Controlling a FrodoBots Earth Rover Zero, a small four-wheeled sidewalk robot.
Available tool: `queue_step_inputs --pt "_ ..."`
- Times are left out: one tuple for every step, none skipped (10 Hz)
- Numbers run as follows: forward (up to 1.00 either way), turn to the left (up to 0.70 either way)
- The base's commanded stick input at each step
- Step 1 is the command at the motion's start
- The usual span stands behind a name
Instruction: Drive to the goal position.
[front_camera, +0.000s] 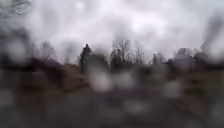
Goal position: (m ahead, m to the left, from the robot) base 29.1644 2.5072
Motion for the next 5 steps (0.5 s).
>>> queue_step_inputs --pt "0.85 0.00" --pt "0.85 0.00" --pt "0.85 0.00" --pt "0.85 0.00" --pt "0.85 0.00"
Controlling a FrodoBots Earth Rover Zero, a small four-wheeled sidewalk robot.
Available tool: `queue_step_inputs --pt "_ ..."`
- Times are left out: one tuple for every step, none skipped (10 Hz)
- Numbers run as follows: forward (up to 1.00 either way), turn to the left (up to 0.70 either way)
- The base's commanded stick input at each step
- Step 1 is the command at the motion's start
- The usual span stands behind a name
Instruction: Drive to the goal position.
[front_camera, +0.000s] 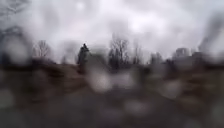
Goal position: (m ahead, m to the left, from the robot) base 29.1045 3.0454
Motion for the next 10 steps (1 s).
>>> queue_step_inputs --pt "0.85 0.00" --pt "0.85 0.00" --pt "0.85 0.00" --pt "0.85 0.00" --pt "0.85 0.00" --pt "0.85 0.00" --pt "0.85 0.00" --pt "0.85 0.00" --pt "0.85 0.00" --pt "0.93 0.00"
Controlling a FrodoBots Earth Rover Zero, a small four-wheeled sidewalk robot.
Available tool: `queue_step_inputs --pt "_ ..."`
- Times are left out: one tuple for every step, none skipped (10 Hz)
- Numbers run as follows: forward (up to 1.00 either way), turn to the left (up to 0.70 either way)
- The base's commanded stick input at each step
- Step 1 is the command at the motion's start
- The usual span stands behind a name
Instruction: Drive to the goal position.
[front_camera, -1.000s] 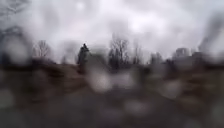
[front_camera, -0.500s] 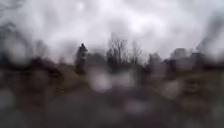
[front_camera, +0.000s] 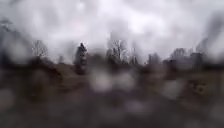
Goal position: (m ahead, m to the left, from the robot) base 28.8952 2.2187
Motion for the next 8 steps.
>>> queue_step_inputs --pt "1.00 0.00" --pt "1.00 0.00" --pt "1.00 0.00" --pt "1.00 0.00" --pt "1.00 0.00" --pt "1.00 0.00" --pt "1.00 0.00" --pt "1.00 0.00"
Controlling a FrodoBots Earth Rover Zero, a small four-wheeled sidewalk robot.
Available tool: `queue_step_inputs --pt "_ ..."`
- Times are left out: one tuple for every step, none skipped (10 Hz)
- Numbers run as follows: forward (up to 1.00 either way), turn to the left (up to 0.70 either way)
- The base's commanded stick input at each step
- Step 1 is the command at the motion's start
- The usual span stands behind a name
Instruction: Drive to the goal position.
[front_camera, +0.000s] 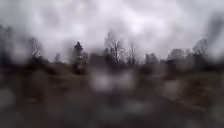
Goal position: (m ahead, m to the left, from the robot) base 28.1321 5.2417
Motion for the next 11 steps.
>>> queue_step_inputs --pt "1.00 0.00" --pt "1.00 0.00" --pt "1.00 0.00" --pt "1.00 0.00" --pt "1.00 0.00" --pt "1.00 0.00" --pt "1.00 0.00" --pt "1.00 0.00" --pt "1.00 0.00" --pt "1.00 0.00" --pt "1.00 0.00"
